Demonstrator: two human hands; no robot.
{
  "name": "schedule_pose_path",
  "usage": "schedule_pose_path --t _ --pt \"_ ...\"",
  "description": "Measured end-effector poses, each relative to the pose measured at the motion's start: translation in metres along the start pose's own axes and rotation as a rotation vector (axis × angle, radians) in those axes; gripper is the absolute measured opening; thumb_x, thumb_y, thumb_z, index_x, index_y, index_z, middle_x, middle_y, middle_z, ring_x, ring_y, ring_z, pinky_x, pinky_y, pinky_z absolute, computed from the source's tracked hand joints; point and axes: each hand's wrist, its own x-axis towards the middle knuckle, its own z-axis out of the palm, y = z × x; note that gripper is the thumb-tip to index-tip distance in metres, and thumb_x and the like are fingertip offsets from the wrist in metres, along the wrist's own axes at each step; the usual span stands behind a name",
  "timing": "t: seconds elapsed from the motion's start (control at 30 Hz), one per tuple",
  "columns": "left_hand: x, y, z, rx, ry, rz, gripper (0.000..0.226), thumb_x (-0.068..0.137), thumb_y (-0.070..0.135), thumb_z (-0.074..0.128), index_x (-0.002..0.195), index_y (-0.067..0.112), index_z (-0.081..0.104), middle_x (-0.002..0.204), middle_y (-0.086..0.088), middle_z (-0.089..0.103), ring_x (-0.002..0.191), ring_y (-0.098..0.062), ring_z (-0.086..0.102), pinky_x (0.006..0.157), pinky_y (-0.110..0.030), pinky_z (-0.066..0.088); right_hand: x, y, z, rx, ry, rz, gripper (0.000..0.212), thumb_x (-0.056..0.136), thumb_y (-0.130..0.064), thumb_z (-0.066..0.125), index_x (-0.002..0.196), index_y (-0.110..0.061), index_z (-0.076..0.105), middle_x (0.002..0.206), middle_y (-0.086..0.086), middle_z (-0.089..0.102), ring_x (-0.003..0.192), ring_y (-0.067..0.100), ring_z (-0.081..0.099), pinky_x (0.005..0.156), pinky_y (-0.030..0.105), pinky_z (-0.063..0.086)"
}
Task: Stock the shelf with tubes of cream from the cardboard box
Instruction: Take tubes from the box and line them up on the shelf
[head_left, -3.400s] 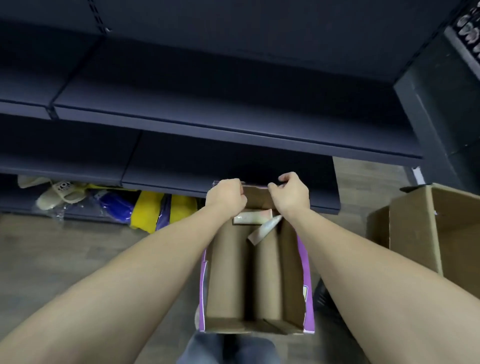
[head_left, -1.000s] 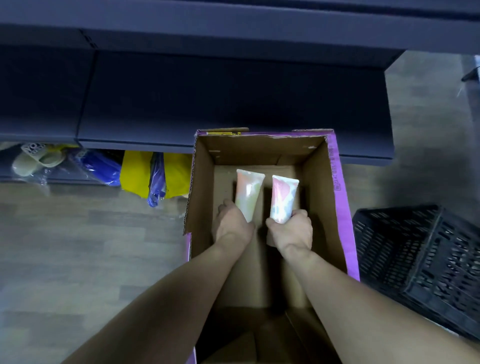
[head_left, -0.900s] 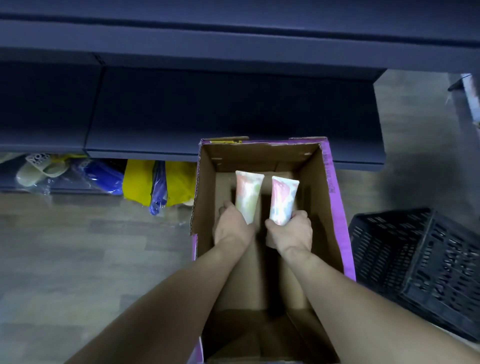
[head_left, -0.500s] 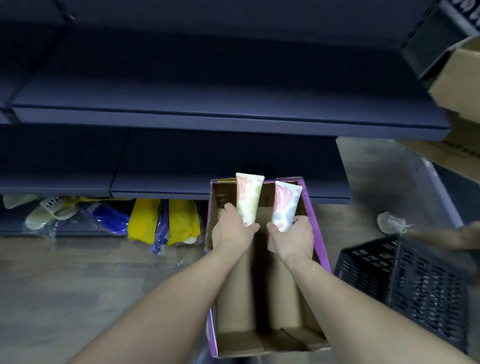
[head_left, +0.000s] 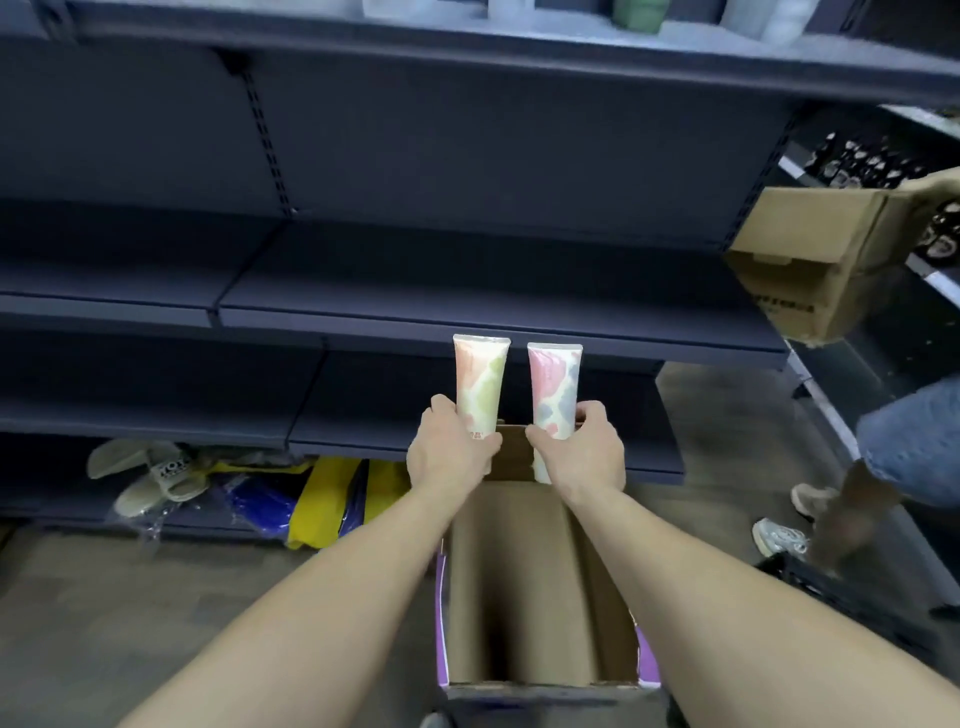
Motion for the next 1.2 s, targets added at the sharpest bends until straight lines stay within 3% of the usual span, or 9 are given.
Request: schedule_pose_path --t 0.23,0.4,0.77,0.87,0.97,1.2 --pt "-0.019 0.013 -0.092 -0.083 0.185 0.001 0.054 0.076 0.043 0.076 0.111 0.016 0.045 0.107 -0.002 0.058 0.093 -0.023 0.061 0.067 -0.032 0.044 -0.035 -0.076 -0.021 0.068 0.026 -0.132 0.047 0.08 -0.042 0.074 0.109 -0.023 0.042 0.104 -0.001 0.057 0.084 0.016 0.058 0.062 0.029 0.048" --pt "-0.018 0.019 -0.159 -0.152 0.295 0.03 0.05 0.075 0.043 0.077 0.104 0.019 0.044 0.103 0.001 0.058 0.085 -0.02 0.058 0.065 -0.032 0.043 -0.05 -0.141 -0.033 0.149 0.032 -0.214 0.046 0.078 -0.042 0.075 0.105 -0.024 0.042 0.1 -0.004 0.056 0.083 0.017 0.058 0.062 0.03 0.045" --pt "0.029 0.012 -0.3 -0.234 0.515 0.18 0.052 0.077 0.044 0.075 0.111 0.02 0.045 0.108 0.003 0.056 0.083 -0.017 0.054 0.068 -0.033 0.044 -0.078 -0.279 -0.014 0.254 0.079 -0.387 0.037 0.08 -0.039 0.071 0.101 -0.024 0.045 0.075 -0.015 0.053 0.059 0.0 0.053 0.056 0.028 0.044" --pt "0.048 0.005 -0.333 -0.25 0.544 0.223 0.053 0.079 0.043 0.075 0.116 0.019 0.045 0.109 0.003 0.054 0.084 -0.016 0.052 0.068 -0.032 0.042 -0.079 -0.312 0.004 0.279 0.099 -0.421 0.04 0.08 -0.041 0.072 0.103 -0.024 0.045 0.086 -0.013 0.055 0.063 -0.001 0.052 0.054 0.026 0.041" --pt "0.069 -0.002 -0.361 -0.27 0.554 0.261 0.052 0.08 0.042 0.074 0.117 0.019 0.046 0.11 0.003 0.053 0.086 -0.017 0.054 0.068 -0.031 0.041 -0.078 -0.343 0.022 0.293 0.128 -0.434 0.044 0.077 -0.045 0.073 0.105 -0.025 0.045 0.098 -0.009 0.056 0.075 0.009 0.058 0.064 0.032 0.048" --pt "0.118 -0.001 -0.405 -0.326 0.554 0.309 0.051 0.081 0.041 0.073 0.12 0.02 0.048 0.116 0.004 0.056 0.086 -0.015 0.051 0.068 -0.03 0.039 -0.06 -0.403 0.049 0.319 0.195 -0.439 0.047 0.076 -0.047 0.074 0.106 -0.023 0.047 0.103 -0.006 0.058 0.084 0.016 0.061 0.076 0.038 0.054"
